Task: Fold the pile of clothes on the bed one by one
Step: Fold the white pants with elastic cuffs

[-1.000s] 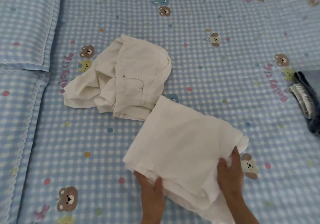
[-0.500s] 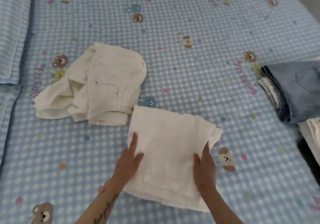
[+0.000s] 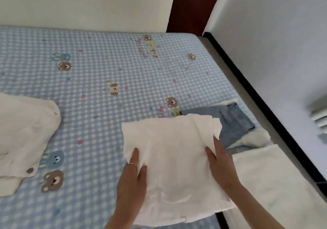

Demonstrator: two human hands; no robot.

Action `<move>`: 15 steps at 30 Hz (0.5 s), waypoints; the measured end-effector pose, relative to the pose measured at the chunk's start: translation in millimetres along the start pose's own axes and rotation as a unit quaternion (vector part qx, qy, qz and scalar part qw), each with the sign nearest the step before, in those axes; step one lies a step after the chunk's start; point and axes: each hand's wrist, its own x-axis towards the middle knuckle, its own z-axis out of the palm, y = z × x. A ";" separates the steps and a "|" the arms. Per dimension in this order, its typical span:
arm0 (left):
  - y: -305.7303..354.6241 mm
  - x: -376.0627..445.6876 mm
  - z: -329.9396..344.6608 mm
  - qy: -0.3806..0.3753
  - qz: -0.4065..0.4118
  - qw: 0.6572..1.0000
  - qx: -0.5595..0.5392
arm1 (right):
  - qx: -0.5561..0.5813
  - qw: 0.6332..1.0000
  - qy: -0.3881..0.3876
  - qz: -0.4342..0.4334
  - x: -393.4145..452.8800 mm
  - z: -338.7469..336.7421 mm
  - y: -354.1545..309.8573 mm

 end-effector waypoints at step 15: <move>122.8 154.4 283.1 -0.088 -0.090 0.975 0.183 | -0.173 0.979 -0.087 0.069 293.9 -80.7 219.8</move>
